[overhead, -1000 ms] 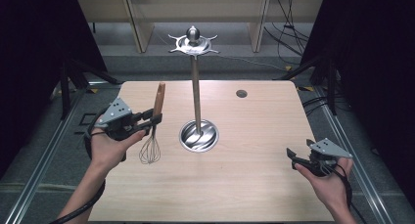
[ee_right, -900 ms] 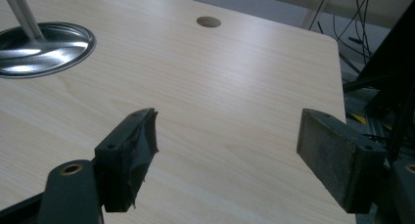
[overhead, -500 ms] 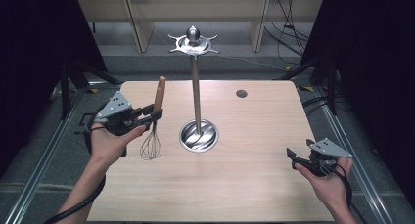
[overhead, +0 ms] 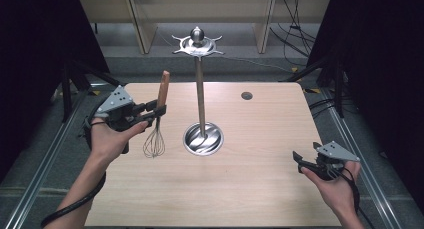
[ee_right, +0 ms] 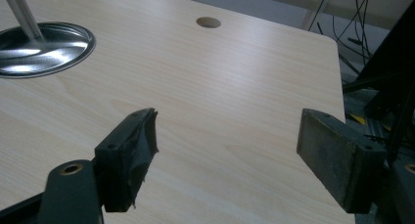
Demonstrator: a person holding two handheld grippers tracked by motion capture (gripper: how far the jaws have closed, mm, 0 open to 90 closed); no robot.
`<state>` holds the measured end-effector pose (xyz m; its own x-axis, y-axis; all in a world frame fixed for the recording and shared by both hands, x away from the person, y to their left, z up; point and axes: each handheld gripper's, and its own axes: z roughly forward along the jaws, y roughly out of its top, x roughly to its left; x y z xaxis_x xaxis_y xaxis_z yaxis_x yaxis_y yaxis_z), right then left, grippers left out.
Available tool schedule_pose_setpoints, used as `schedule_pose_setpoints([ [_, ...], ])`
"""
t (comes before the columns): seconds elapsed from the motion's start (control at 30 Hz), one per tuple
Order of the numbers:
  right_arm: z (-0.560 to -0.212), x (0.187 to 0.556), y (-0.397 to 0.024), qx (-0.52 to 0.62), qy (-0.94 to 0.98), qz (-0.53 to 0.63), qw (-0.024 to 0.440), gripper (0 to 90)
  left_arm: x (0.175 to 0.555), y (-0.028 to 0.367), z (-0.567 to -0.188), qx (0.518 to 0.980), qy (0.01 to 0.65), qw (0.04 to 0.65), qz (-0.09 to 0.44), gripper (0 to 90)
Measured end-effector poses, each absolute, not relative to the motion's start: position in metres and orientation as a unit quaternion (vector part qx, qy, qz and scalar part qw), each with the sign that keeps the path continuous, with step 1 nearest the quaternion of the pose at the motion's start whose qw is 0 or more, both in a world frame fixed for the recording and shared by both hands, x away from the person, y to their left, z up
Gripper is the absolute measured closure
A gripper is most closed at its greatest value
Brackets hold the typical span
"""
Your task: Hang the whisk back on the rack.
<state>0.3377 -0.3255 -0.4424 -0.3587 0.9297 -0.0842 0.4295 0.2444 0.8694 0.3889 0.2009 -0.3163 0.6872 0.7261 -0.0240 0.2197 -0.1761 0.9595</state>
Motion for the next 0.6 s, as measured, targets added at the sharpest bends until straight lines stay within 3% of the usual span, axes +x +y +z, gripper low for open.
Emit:
schedule_pose_setpoints([
  [0.6, -0.443, 0.337, -0.322, 0.482, 0.718, 0.396, 0.309, 23.5, 0.398, 0.202, -0.301, 0.732, 0.302, 0.564, 0.233, 68.1],
])
